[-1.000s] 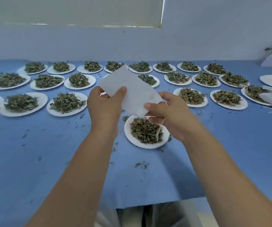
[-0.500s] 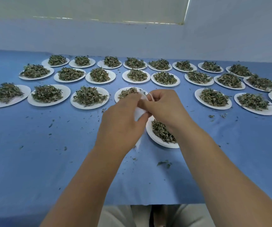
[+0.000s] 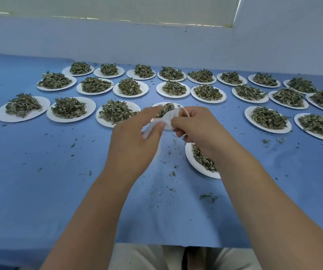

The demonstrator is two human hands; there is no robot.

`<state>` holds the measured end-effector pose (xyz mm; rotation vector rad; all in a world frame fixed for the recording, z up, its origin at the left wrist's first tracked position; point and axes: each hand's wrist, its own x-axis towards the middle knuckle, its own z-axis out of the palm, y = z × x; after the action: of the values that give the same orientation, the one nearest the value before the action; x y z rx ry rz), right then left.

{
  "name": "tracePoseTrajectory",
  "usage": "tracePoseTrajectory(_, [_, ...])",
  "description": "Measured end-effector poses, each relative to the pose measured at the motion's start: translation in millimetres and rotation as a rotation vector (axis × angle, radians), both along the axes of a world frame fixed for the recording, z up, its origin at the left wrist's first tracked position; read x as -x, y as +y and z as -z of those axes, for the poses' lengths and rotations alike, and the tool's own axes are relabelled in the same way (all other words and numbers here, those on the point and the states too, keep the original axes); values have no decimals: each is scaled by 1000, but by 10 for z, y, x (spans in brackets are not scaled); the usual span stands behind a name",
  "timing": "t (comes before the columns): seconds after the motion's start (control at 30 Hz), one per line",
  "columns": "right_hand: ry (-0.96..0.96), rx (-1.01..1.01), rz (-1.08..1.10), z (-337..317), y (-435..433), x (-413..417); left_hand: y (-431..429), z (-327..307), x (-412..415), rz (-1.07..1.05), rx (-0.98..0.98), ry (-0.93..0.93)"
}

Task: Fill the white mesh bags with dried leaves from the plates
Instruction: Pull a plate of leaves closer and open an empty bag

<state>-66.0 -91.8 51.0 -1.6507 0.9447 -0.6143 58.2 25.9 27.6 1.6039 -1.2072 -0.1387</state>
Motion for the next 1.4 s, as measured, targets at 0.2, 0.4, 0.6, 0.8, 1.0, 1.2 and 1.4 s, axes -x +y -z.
tracePoseTrajectory(0.2, [73, 118, -27, -15, 44, -118, 22, 54, -44, -48, 74, -431])
tracePoseTrajectory(0.4, [267, 444, 77, 15, -28, -206, 21, 67, -72, 15, -100, -514])
tracePoseTrajectory(0.6, [180, 565, 101, 13, 16, -343, 32, -25, -109, -33, -141, -623])
tracePoseTrajectory(0.8, [-53, 216, 72, -112, -43, -379, 34, -96, -255, -131, -284, -646])
tracePoseTrajectory(1.0, [90, 786, 40, -96, 38, -431, 8, -171, -336, -201, -147, -629])
tracePoseTrajectory(1.2, [278, 1394, -45, -50, 146, -417, -30, -104, -416, -157, -124, -649])
tracePoseTrajectory(1.4, [266, 762, -357, -106, 23, -349, -1, -81, -436, 24, -83, -340])
